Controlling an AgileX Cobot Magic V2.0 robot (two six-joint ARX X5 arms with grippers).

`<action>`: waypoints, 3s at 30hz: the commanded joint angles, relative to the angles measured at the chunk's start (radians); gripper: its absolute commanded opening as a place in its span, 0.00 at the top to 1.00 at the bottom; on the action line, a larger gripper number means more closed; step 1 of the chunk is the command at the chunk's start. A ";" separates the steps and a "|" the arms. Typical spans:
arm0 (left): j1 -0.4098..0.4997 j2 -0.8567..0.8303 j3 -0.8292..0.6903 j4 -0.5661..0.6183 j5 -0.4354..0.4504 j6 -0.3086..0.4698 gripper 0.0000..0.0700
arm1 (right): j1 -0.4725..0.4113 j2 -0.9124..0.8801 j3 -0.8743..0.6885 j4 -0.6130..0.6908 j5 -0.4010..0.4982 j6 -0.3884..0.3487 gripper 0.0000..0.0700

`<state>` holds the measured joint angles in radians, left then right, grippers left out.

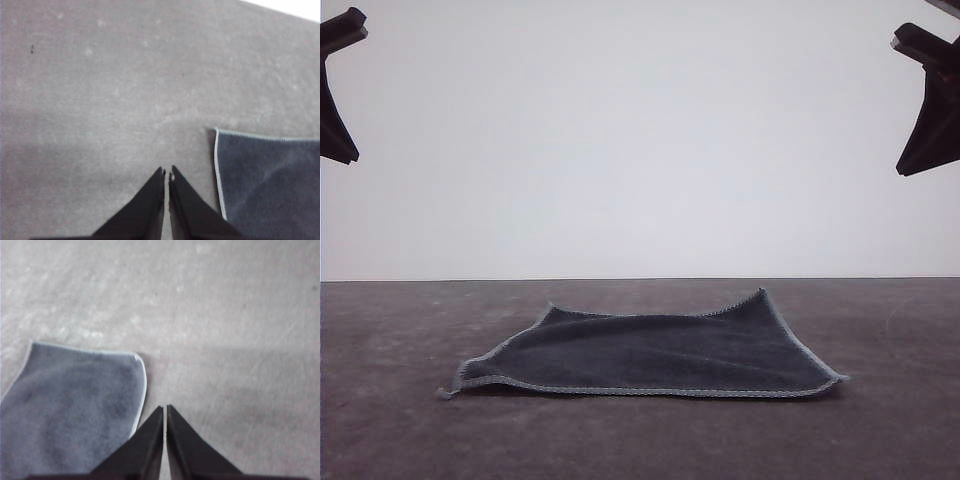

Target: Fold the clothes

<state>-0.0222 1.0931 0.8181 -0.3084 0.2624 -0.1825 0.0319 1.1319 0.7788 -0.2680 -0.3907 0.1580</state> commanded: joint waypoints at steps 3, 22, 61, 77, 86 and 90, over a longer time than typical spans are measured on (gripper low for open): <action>-0.002 0.009 0.017 0.009 0.005 0.025 1.00 | 0.001 0.004 0.013 0.008 -0.002 -0.013 0.99; -0.012 0.011 0.017 0.004 0.046 -0.038 0.27 | 0.008 0.005 0.013 -0.002 -0.073 -0.009 0.19; -0.267 0.952 0.522 0.128 0.216 -0.014 0.29 | 0.141 0.768 0.336 0.181 -0.267 0.044 0.20; -0.274 0.952 0.522 0.122 0.213 -0.001 0.83 | 0.144 0.772 0.336 0.224 -0.256 0.040 0.90; -0.274 0.952 0.523 0.121 0.189 0.014 1.00 | 0.143 0.772 0.336 0.238 -0.262 0.037 1.00; -0.271 0.949 0.523 0.111 0.192 0.017 1.00 | 0.138 0.772 0.336 0.238 -0.309 0.037 1.00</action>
<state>-0.2907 2.0167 1.3231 -0.1968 0.4506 -0.1814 0.1691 1.8828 1.0969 -0.0395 -0.6875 0.1986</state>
